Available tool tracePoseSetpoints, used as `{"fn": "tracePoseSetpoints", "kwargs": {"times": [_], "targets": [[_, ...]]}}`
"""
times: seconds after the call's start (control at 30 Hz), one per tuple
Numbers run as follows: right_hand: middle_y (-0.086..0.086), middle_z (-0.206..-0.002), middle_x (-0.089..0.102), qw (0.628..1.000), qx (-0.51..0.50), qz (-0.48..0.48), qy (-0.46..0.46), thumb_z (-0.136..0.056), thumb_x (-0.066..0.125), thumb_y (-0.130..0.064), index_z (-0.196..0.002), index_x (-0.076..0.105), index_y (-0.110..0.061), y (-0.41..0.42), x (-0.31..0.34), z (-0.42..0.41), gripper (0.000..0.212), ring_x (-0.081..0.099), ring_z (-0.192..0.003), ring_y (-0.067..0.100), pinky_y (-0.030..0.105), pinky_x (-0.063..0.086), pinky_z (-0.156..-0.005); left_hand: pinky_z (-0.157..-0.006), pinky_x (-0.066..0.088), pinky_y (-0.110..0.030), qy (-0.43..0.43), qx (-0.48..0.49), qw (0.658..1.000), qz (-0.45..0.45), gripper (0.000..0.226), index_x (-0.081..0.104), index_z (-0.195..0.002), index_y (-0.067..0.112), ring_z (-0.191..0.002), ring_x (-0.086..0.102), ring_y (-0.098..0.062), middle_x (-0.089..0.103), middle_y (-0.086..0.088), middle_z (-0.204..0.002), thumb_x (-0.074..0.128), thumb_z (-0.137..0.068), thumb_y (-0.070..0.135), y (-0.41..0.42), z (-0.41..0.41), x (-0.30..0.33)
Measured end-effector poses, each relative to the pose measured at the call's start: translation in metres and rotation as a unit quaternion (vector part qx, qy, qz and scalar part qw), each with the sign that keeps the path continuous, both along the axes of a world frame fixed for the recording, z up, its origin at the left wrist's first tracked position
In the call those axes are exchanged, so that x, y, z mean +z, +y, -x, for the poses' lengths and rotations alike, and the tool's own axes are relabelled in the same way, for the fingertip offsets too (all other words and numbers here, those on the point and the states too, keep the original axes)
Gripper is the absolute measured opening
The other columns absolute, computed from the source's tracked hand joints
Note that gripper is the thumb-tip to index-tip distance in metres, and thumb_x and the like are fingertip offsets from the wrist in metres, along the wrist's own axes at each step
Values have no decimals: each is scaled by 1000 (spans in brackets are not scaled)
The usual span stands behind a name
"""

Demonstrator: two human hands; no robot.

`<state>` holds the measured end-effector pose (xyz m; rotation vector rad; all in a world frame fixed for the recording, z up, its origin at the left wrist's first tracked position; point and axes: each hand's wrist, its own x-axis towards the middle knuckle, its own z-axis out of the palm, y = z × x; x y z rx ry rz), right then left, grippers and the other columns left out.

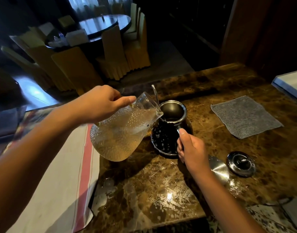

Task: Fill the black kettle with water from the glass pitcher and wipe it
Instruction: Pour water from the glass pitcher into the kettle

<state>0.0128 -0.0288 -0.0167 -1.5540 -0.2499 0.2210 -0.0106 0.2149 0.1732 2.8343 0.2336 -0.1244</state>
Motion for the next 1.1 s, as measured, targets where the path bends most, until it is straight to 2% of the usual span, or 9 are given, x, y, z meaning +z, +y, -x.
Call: {"fn": "tracePoseSetpoints", "kwargs": {"times": [0.07, 0.23, 0.33, 0.4, 0.5, 0.63, 0.77, 0.9, 1.1], "targets": [[-5, -48, 40, 1000, -4, 2, -3, -93, 47, -64, -56, 47, -19, 1, 0, -1, 58, 37, -45, 14, 29, 30, -50, -51, 39, -28, 7, -2, 1000, -6, 68, 71, -90, 7, -54, 51, -18, 56, -9, -64, 42, -90, 69, -2, -1, 3], [-8, -47, 41, 1000, -12, 10, -9, -94, 46, -64, -54, 45, -21, 2, -2, -1, 58, 38, -45, 13, 30, 30, -52, -51, 40, -29, 8, -6, 1000, -15, 66, 71, -89, 10, -55, 52, -19, 56, -9, -64, 41, -91, 69, -4, 1, 3], [-8, -47, 41, 1000, -17, 14, -12, -95, 46, -64, -53, 45, -23, 2, -3, -1, 58, 39, -45, 14, 32, 31, -53, -49, 35, -25, 17, -5, 1000, -20, 70, 70, -89, 6, -52, 47, -16, 51, -6, -61, 42, -87, 70, -5, 1, 5], [-7, -47, 40, 1000, -19, 12, -13, -95, 46, -64, -53, 45, -23, 2, -3, 0, 58, 38, -45, 15, 32, 31, -53, -48, 32, -23, 26, -7, 999, -31, 68, 65, -82, 6, -51, 44, -15, 48, -4, -60, 43, -82, 70, -7, 0, 8], [-6, -47, 40, 1000, -18, 10, -13, -95, 47, -63, -53, 44, -23, 3, -2, 0, 58, 38, -45, 16, 32, 31, -52, -49, 35, -25, 37, -25, 998, -48, 70, 63, -78, 7, -52, 46, -16, 52, -6, -62, 42, -76, 74, -9, -3, 13], [-5, -48, 40, 1000, -20, 13, -9, -95, 47, -63, -53, 44, -23, 2, -3, -1, 58, 38, -46, 17, 34, 31, -53, -59, 53, -40, 35, -65, 994, -76, 90, 71, -91, 4, -69, 66, -30, 71, -17, -81, 37, -69, 83, -8, -12, 17], [-4, -48, 41, 1000, -20, 15, -8, -94, 46, -65, -54, 45, -21, 2, -2, 0, 59, 38, -46, 19, 37, 32, -54, -50, 39, -26, 35, -77, 990, -111, 79, 68, -86, 4, -60, 57, -22, 65, -14, -73, 39, -76, 77, -12, -17, 21], [-5, -47, 40, 1000, -20, 15, -14, -95, 42, -66, -56, 45, -16, 2, -3, 1, 64, 38, -45, 17, 31, 31, -52, -52, 44, -27, 33, -81, 988, -124, 82, 66, -86, 2, -61, 57, -23, 65, -15, -74, 36, -77, 78, -11, -17, 19], [-6, -47, 40, 999, -24, 18, -11, -95, 40, -66, -56, 47, -21, 2, -1, 1, 60, 37, -45, 16, 31, 31, -52, -51, 43, -27, 34, -89, 986, -136, 80, 66, -84, 4, -61, 59, -23, 66, -13, -73, 36, -76, 78, -12, -19, 22]]}}
